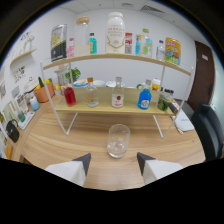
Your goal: Make me a cup of Mojito.
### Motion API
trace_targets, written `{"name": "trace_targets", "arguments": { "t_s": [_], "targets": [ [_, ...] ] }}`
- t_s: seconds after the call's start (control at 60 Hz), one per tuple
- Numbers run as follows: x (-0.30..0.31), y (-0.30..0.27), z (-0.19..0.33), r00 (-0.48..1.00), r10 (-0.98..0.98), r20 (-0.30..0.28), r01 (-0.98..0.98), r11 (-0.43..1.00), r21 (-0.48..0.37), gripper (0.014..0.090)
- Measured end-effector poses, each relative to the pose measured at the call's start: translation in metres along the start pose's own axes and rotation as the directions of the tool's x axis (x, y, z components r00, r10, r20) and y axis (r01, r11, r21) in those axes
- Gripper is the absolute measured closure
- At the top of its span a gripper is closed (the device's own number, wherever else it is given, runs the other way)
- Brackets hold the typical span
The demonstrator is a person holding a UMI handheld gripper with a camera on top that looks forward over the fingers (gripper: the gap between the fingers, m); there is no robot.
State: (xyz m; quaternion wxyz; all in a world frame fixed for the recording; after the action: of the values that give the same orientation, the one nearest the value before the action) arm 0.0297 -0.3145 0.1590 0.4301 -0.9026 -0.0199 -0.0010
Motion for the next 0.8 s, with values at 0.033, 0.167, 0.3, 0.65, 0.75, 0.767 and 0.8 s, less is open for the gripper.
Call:
{"name": "trace_targets", "arguments": {
  "t_s": [0.033,0.167,0.3,0.65,0.75,0.767,0.8],
  "targets": [
    [-0.001,0.0,0.0,1.0,0.0,0.005,0.0,1.0,-0.001,0.0193],
    [-0.007,0.003,-0.007,1.0,-0.016,0.004,0.016,1.0,0.006,0.0192],
    [-0.017,0.014,-0.012,1.0,-0.012,0.01,0.012,1.0,-0.013,0.0191],
    [0.038,0.052,-0.032,1.0,0.004,0.003,-0.004,0.997,-0.076,0.0189],
    [0.068,0.045,-0.032,1.0,0.0,-0.004,0.0,0.997,-0.073,0.0187],
    [0.073,0.043,-0.032,1.0,0.001,-0.005,-0.001,0.997,-0.072,0.0186],
    [0.082,0.038,-0.031,1.0,0.004,-0.005,-0.004,0.998,-0.069,0.0187]
  ]
}}
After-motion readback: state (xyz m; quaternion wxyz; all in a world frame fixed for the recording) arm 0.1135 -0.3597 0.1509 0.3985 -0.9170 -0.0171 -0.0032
